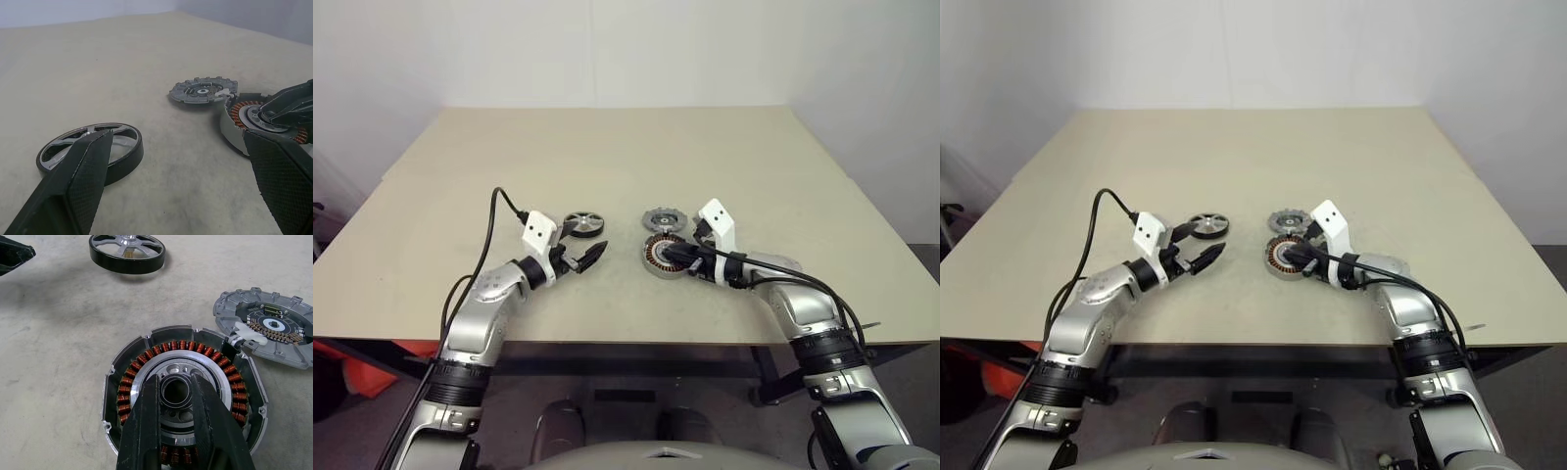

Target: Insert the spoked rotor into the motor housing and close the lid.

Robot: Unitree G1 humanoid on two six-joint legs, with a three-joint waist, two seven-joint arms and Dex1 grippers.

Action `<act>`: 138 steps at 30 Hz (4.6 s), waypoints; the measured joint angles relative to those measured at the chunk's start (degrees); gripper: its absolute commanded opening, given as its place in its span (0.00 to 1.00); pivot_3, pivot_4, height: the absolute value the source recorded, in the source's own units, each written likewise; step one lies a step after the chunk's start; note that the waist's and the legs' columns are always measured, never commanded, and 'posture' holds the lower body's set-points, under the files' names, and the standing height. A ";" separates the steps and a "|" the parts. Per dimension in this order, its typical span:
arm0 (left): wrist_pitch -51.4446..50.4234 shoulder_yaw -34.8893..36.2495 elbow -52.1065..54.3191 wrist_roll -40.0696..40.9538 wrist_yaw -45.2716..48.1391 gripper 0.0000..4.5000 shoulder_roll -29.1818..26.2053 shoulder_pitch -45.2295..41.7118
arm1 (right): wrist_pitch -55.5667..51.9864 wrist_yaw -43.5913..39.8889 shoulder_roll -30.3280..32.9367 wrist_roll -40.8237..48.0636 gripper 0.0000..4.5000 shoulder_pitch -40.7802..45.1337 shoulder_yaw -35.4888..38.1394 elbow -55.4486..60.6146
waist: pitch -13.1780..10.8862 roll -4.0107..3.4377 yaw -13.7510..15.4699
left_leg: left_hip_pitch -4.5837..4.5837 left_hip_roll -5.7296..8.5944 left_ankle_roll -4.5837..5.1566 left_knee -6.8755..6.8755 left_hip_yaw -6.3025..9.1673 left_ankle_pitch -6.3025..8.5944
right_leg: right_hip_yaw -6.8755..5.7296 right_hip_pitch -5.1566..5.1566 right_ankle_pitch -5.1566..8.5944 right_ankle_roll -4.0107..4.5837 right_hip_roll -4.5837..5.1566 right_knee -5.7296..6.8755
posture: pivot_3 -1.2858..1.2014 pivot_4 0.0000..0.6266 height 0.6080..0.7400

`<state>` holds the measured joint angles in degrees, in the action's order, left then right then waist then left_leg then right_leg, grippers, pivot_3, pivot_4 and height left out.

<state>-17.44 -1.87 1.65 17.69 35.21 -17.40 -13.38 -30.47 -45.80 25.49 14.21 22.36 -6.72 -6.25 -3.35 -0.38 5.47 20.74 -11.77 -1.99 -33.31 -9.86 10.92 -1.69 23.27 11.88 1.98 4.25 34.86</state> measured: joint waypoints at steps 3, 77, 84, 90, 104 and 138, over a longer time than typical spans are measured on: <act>-0.01 0.00 0.02 0.00 -0.06 1.00 0.00 0.02 | -0.14 -0.32 0.02 -0.01 0.12 0.32 -0.03 -0.35 | 0.01 0.01 0.00 | 0.01 0.00 0.00 0.00 0.00 0.00 | 0.01 0.00 0.00 0.00 0.00 0.00 | 0.52 0.00 1.00; -23.39 20.77 -8.10 16.69 -22.61 1.00 11.92 -5.80 | -0.15 2.18 -0.93 1.28 0.01 1.81 3.16 2.41 | 0.03 0.04 0.14 | -0.16 0.02 -0.05 -0.03 0.02 -0.04 | -0.05 -0.20 -0.01 0.02 0.00 0.04 | 0.52 0.00 1.00; -25.53 27.01 -17.15 23.22 -25.23 1.00 15.96 -13.31 | -0.14 2.20 -0.92 1.32 0.01 1.81 3.16 2.60 | 0.02 0.06 0.31 | -0.13 0.06 -0.03 -0.07 0.04 -0.04 | -0.06 -0.23 -0.02 0.01 0.02 0.02 | 0.52 0.00 1.00; -24.81 29.49 -27.68 24.13 -26.99 1.00 16.78 -21.18 | -0.08 2.22 -1.03 1.32 0.01 1.82 3.16 2.67 | 0.02 0.07 0.49 | -0.10 0.09 -0.01 -0.08 0.06 -0.03 | -0.08 -0.24 -0.03 -0.01 0.06 0.00 | 0.52 0.00 1.00; -23.79 31.12 -31.34 25.29 -28.04 0.48 17.51 -21.80 | -0.04 3.12 -1.26 1.30 0.00 1.82 3.16 2.67 | 0.03 0.11 0.87 | 0.06 0.19 0.15 -0.11 0.05 0.07 | -0.08 -0.30 0.00 -0.07 0.20 -0.17 | 0.52 0.00 1.00; -40.94 27.77 -30.14 39.75 -19.53 0.12 24.01 -25.54 | 0.08 16.22 5.38 -9.76 0.00 -0.17 5.53 -2.71 | -0.15 0.52 0.69 | 0.19 0.49 0.22 -0.08 0.05 0.11 | -0.07 -0.21 0.12 -0.26 0.48 -0.16 | 0.52 0.00 1.00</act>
<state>-58.38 25.89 -28.49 57.44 15.69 6.61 -38.92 -30.39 -29.58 30.87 4.45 22.19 -1.19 -8.96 -3.50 0.14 6.15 20.92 -11.27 -1.77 -33.39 -9.82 11.02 -1.75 23.06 12.00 1.72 4.73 34.70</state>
